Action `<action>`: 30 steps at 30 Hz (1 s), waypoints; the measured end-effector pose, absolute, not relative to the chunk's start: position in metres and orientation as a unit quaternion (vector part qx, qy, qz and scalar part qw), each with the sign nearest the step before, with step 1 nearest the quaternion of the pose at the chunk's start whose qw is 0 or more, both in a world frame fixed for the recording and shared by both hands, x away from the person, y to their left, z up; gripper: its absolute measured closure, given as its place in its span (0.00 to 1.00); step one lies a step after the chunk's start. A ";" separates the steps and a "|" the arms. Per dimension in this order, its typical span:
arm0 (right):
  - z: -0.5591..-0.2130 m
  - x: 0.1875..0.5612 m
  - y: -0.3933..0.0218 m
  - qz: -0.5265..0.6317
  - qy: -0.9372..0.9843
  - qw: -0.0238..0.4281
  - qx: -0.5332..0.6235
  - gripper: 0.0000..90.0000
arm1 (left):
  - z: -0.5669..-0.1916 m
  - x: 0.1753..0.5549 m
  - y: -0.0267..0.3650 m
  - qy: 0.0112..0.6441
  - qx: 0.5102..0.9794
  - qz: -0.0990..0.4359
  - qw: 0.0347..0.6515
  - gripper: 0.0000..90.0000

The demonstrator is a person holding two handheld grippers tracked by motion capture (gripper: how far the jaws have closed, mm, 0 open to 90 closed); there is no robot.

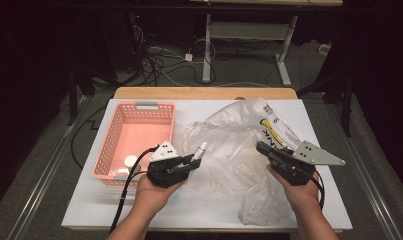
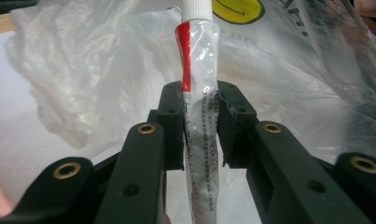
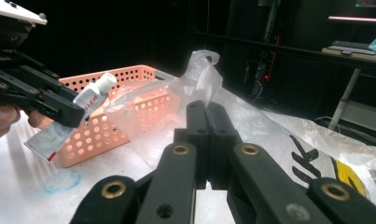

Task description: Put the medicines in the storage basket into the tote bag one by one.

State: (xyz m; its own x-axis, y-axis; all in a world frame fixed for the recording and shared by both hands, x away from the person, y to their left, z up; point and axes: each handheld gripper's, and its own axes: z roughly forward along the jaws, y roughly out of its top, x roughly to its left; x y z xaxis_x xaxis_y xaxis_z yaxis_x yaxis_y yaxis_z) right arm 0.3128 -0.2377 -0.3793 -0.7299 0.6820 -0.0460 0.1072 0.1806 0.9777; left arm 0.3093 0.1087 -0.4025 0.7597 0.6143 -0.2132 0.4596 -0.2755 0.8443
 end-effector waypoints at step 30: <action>-0.380 0.311 -0.233 0.582 0.729 0.243 0.268 1.00 | -0.438 0.348 0.046 0.327 0.818 0.065 0.468 0.80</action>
State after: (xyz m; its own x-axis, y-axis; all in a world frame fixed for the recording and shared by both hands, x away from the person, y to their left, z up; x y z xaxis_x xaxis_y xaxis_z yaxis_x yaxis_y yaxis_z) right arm 0.3108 -0.2333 -0.3797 -0.7388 0.6726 -0.0427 0.1073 0.1799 0.9778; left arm 0.3476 0.0464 -0.4383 0.7780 0.5957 -0.1995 0.4740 -0.3483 0.8087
